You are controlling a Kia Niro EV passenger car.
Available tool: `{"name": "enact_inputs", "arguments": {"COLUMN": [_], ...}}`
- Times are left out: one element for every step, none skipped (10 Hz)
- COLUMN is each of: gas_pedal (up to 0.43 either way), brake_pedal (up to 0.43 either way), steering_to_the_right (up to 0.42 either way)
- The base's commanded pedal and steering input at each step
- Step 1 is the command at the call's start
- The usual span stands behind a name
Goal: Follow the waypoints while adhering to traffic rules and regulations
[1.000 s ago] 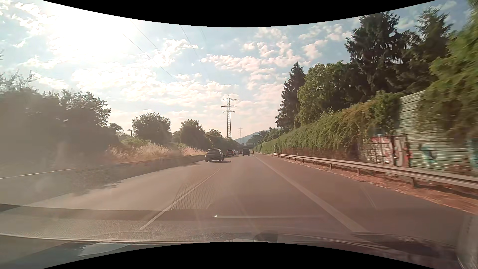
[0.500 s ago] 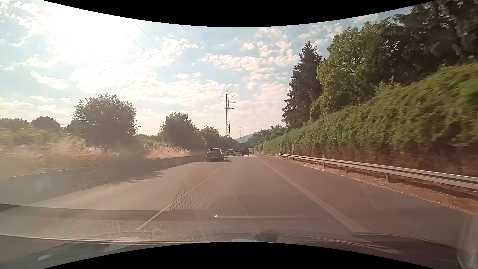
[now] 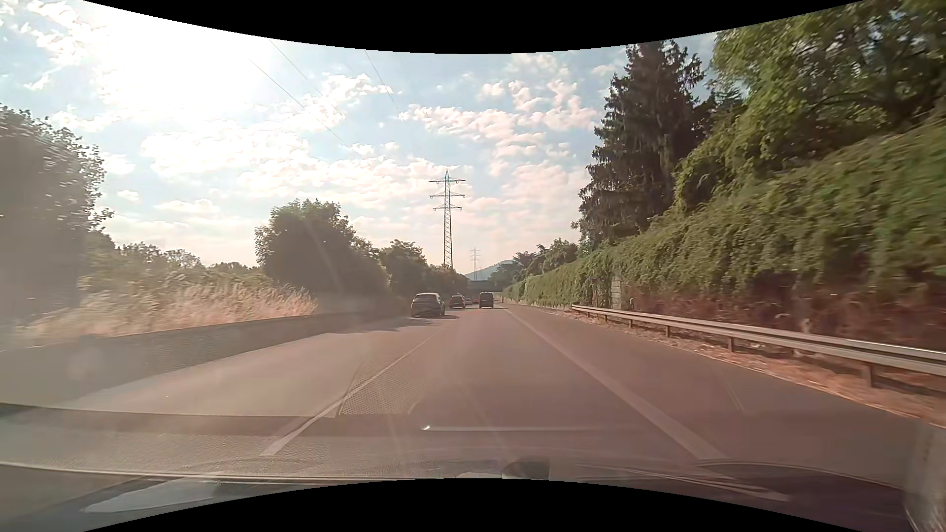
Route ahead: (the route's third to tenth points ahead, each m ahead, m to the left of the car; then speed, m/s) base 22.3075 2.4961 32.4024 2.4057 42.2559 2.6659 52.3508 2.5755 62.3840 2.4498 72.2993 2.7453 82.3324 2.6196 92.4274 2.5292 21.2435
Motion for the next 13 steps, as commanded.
{"name": "enact_inputs", "arguments": {"gas_pedal": [0.150,0.150,0.150,0.150,0.150,0.150,0.150,0.150,0.150,0.150,0.150,0.150,0.150], "brake_pedal": [0.000,0.000,0.000,0.000,0.000,0.000,0.000,0.000,0.000,0.000,0.000,0.000,0.000], "steering_to_the_right": [0.001,0.000,0.000,0.000,0.000,0.000,0.000,0.000,0.000,0.000,0.000,0.000,0.000]}}
